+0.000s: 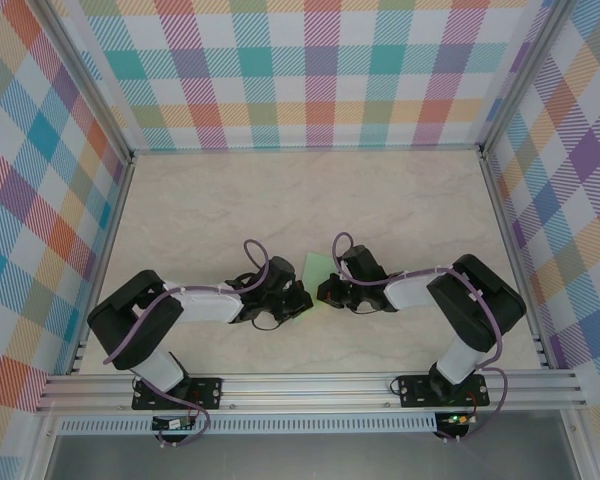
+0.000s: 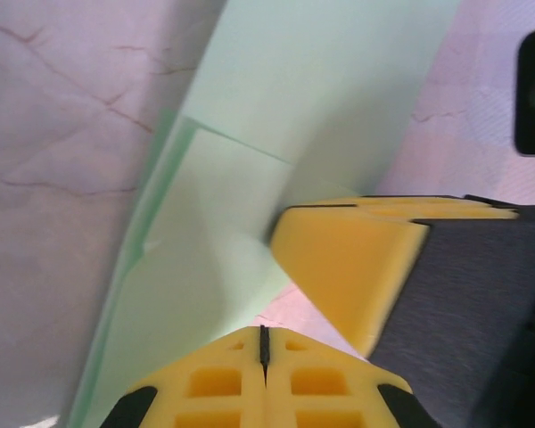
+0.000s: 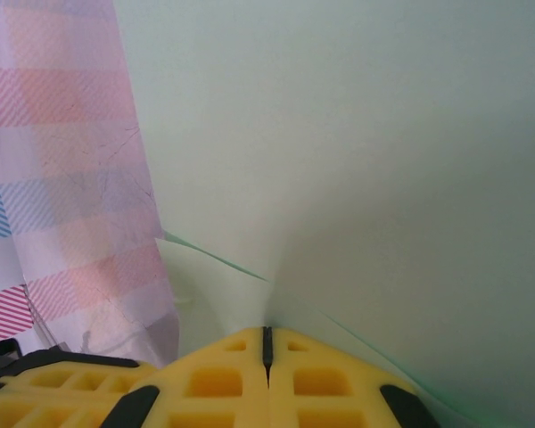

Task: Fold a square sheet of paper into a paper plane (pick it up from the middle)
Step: Third fold the triangle at the center of the table.

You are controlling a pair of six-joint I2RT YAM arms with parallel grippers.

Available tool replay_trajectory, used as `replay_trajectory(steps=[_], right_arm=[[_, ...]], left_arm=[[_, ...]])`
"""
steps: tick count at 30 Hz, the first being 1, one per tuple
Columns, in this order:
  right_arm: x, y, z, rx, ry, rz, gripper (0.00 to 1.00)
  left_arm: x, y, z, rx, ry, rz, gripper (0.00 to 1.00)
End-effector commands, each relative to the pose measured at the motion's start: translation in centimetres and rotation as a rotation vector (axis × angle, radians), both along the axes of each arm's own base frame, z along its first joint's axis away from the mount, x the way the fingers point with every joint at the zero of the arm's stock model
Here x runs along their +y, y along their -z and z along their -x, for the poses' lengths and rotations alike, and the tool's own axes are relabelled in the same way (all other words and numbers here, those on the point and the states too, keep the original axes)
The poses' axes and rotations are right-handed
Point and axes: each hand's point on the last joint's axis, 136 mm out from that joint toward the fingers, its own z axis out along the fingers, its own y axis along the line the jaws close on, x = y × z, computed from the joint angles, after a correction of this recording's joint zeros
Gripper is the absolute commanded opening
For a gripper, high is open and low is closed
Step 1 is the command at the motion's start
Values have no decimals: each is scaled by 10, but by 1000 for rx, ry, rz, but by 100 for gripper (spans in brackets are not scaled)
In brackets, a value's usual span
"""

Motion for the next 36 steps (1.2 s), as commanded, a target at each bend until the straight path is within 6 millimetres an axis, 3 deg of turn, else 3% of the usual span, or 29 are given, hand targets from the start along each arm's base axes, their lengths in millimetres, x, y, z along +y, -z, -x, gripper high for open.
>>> replay_trajectory(steps=[1, 16, 26, 36], right_arm=[[-15, 24, 12, 61, 23, 97, 5], [-16, 30, 13, 81, 26, 103, 5], [-17, 30, 14, 80, 18, 119, 5], [-18, 26, 12, 68, 17, 135, 6]], left_arm=[[1, 8, 6, 14, 8, -16, 0], [-11, 15, 8, 35, 49, 6, 0], [34, 39, 30, 85, 24, -164, 0], [69, 29, 55, 68, 35, -194, 0]])
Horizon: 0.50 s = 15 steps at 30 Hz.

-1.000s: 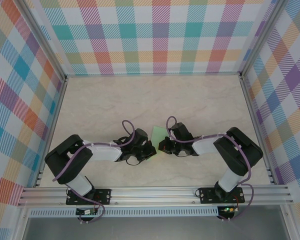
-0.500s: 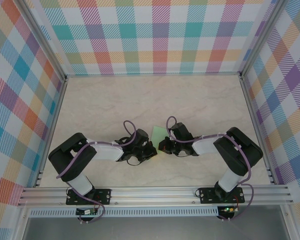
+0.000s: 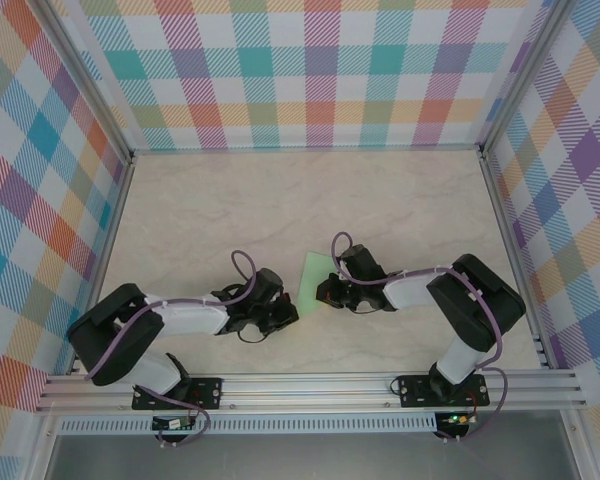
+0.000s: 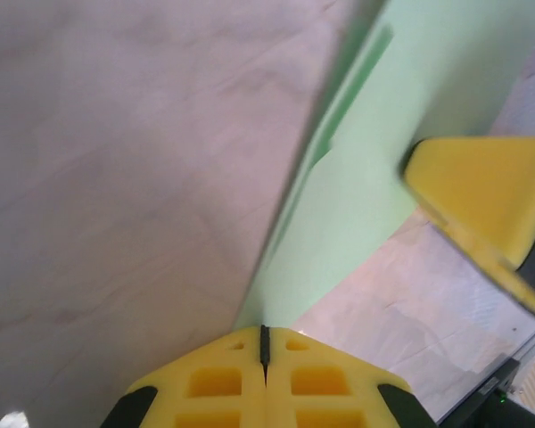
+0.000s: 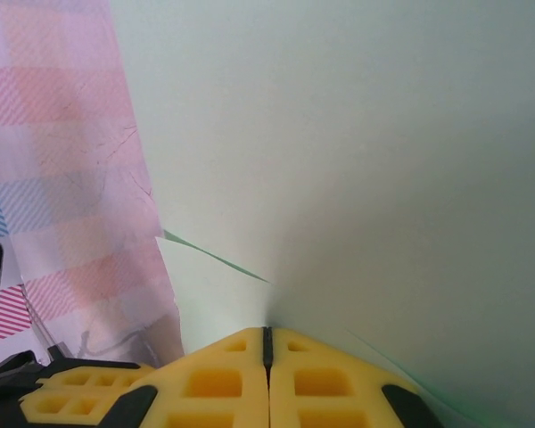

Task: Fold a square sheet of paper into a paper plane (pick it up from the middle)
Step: Third fold the triangle at the center of the table.

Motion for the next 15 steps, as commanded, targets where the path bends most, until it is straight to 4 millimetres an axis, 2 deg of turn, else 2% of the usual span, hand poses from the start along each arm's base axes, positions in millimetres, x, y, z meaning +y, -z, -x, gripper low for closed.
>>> replay_trajectory(steps=[1, 7, 11, 13, 15], right_arm=[[-19, 26, 12, 59, 17, 128, 6], [-14, 18, 10, 48, 2, 101, 7], [-1, -8, 5, 16, -37, 44, 10], [-1, -23, 0, -16, -28, 47, 13], [-11, -36, -4, -44, 5, 83, 19]], left_arm=[[29, 13, 25, 43, 34, -111, 0], [31, -12, 24, -14, 66, -97, 0], [23, -32, 10, -67, 62, -78, 1], [17, -40, 1, -84, 65, -72, 2], [9, -47, -9, -99, 80, -69, 3]])
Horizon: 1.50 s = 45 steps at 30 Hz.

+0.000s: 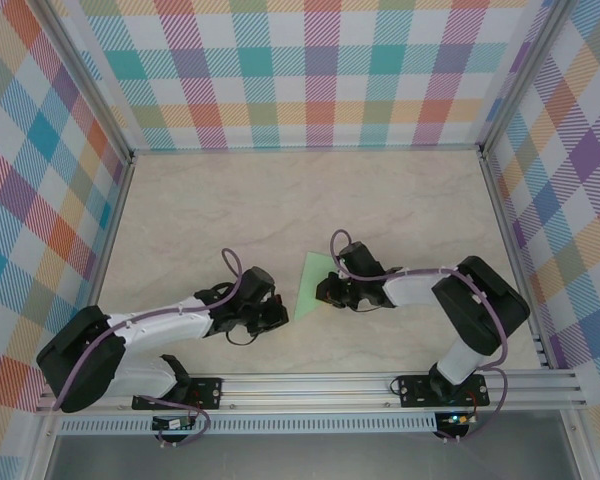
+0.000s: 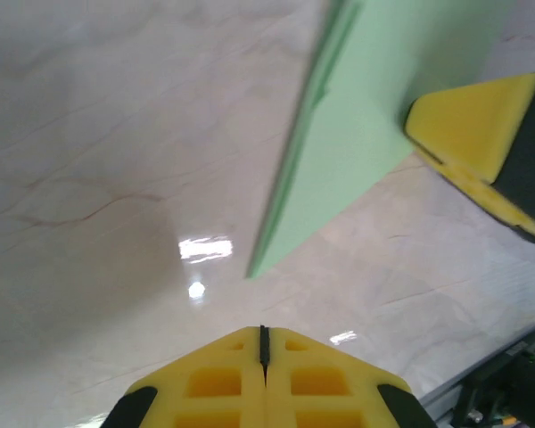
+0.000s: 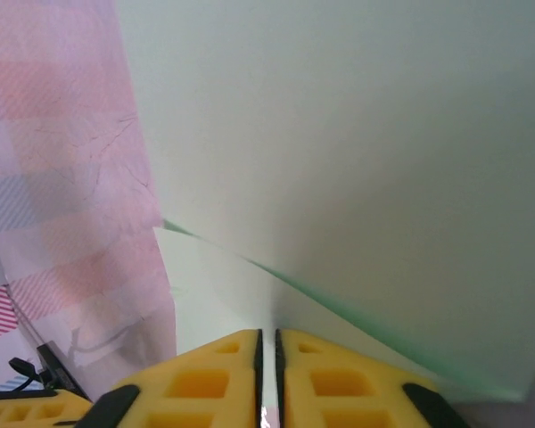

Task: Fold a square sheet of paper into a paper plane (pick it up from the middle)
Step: Third fold the triangle at the center of the table, then fourth fold the wing at the center of the table.

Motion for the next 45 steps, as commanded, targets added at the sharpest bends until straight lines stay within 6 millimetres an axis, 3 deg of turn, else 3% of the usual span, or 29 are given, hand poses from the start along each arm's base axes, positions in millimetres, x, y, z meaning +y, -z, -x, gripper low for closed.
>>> replay_trajectory(steps=[1, 6, 9, 21, 38, 45], right_arm=[[-12, -27, -6, -54, 26, 62, 20], [-49, -31, -9, -34, 136, 78, 31], [-56, -29, -8, 0, 155, 52, 38], [-39, -20, -14, 75, 145, -14, 43], [-19, -17, -27, 67, 107, -86, 43], [-15, -24, -38, 15, 59, -55, 42]], left_arm=[[-10, -14, -17, -45, 28, -17, 4], [-27, -17, -40, -61, 68, -40, 7], [-34, -12, -51, -48, 87, -60, 7], [-28, 10, -74, -26, 73, -148, 8], [-24, 31, -71, 20, 82, -193, 8], [-21, 17, -72, -29, 77, -170, 12]])
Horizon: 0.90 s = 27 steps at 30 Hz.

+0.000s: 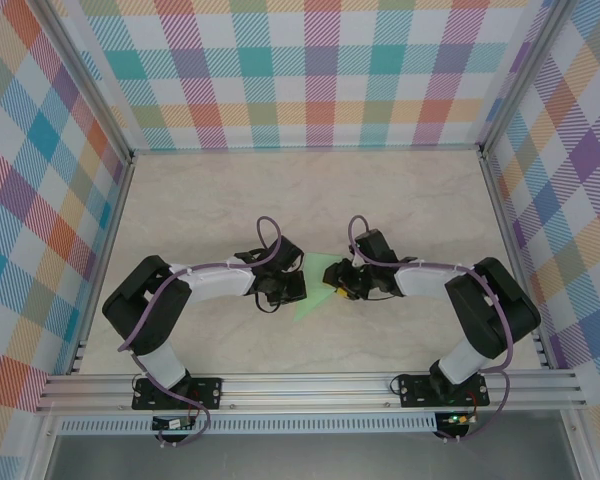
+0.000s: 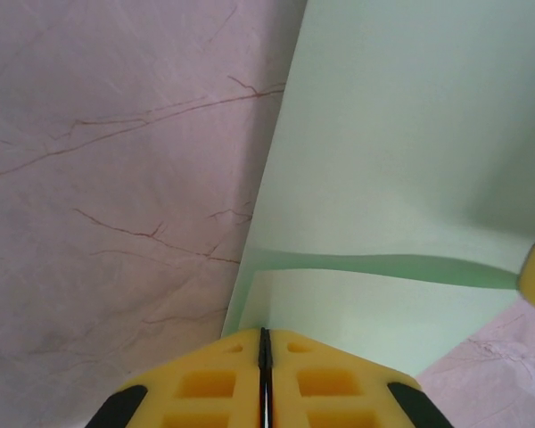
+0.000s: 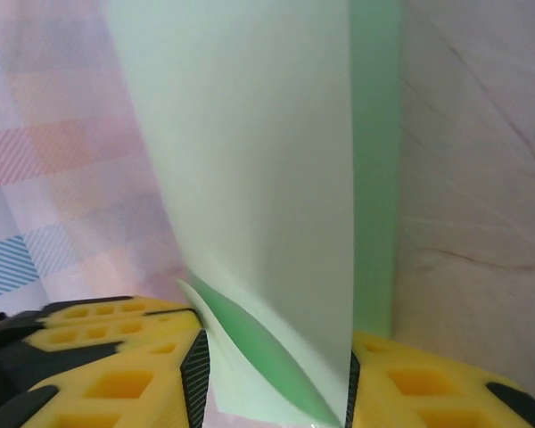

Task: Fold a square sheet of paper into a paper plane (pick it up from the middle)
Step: Fourth fold the wing at the center of the table.

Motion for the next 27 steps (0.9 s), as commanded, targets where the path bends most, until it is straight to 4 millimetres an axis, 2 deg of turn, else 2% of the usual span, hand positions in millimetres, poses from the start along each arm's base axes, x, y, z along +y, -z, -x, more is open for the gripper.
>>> replay_trajectory(steps=[1, 4, 6, 8, 11, 13, 15, 19, 27], right_arm=[[9, -9, -9, -51, -54, -7, 42], [12, -10, -12, -60, -78, -4, 42], [11, -10, -15, -65, -84, 4, 42], [11, -11, -17, -68, -92, 6, 41], [11, -14, -20, -70, -103, -4, 42], [12, -17, -20, -70, -114, -9, 41], [12, -18, -21, -73, -121, -13, 41], [17, -23, -22, -69, -138, -37, 41], [20, -27, -24, -66, -146, -50, 41]], left_arm=[[9, -15, -4, -48, -7, 0, 14], [11, -30, -4, -86, -13, 22, 21], [13, -41, -4, -118, -28, 47, 31], [13, -49, -2, -151, -33, 64, 36], [14, -56, 4, -216, -8, 23, 49], [13, -59, 10, -277, 28, -59, 52], [16, -54, 18, -323, 63, -164, 56], [9, -46, 26, -410, 123, -286, 59], [-12, -34, 29, -520, 264, -453, 62]])
